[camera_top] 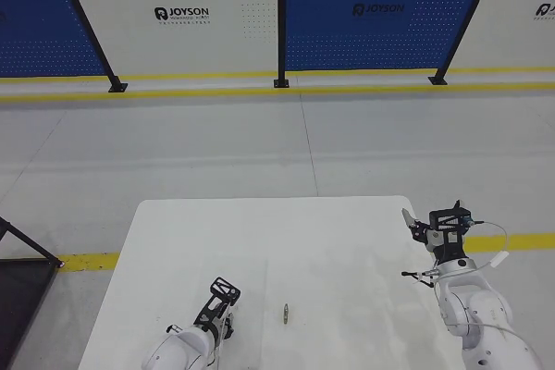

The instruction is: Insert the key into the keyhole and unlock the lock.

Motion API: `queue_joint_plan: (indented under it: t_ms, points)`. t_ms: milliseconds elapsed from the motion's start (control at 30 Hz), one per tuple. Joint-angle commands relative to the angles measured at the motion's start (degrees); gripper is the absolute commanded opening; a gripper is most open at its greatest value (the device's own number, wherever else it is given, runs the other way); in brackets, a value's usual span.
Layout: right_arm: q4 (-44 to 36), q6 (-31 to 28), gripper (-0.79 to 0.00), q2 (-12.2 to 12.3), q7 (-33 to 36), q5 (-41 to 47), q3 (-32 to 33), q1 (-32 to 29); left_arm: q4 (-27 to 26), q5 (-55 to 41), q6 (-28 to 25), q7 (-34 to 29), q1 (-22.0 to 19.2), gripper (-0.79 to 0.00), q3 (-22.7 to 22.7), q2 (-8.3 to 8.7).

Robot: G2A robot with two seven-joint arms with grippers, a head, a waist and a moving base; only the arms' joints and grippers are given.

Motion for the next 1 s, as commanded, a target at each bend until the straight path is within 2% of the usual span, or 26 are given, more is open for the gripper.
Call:
queue_joint_plan:
  t_ms: [0, 167, 300, 400, 467, 733, 967]
  points:
    - [0.0, 0.0, 0.0, 0.0, 0.0, 0.0, 0.0, 0.0, -0.1, 0.1, -0.1, 0.0, 0.1, -0.579, 0.0, 0.04]
    - [0.0, 0.0, 0.0, 0.0, 0.0, 0.0, 0.0, 0.0, -0.2, 0.1, -0.1, 0.2, 0.2, -0.582, -0.1, 0.08]
    - [0.0, 0.0, 0.0, 0.0, 0.0, 0.0, 0.0, 0.0, -0.2, 0.0, 0.0, 0.4, 0.3, -0.619, -0.1, 0.1]
    - [0.0, 0.0, 0.0, 0.0, 0.0, 0.0, 0.0, 0.0, -0.2, 0.1, 0.1, 0.7, 0.3, -0.674, 0.0, 0.12]
    - [0.0, 0.0, 0.0, 0.0, 0.0, 0.0, 0.0, 0.0, -0.3, 0.2, 0.3, 0.7, 0.4, -0.785, 0.0, 0.13]
    - [0.0, 0.0, 0.0, 0.0, 0.0, 0.0, 0.0, 0.0, -1.8, 0.3, 0.9, 1.4, 1.6, -0.785, -0.6, 0.27]
    - [0.0, 0.0, 0.0, 0.0, 0.0, 0.0, 0.0, 0.0, -6.2, -0.7, 0.6, 4.5, 5.1, -0.785, -2.8, 0.66]
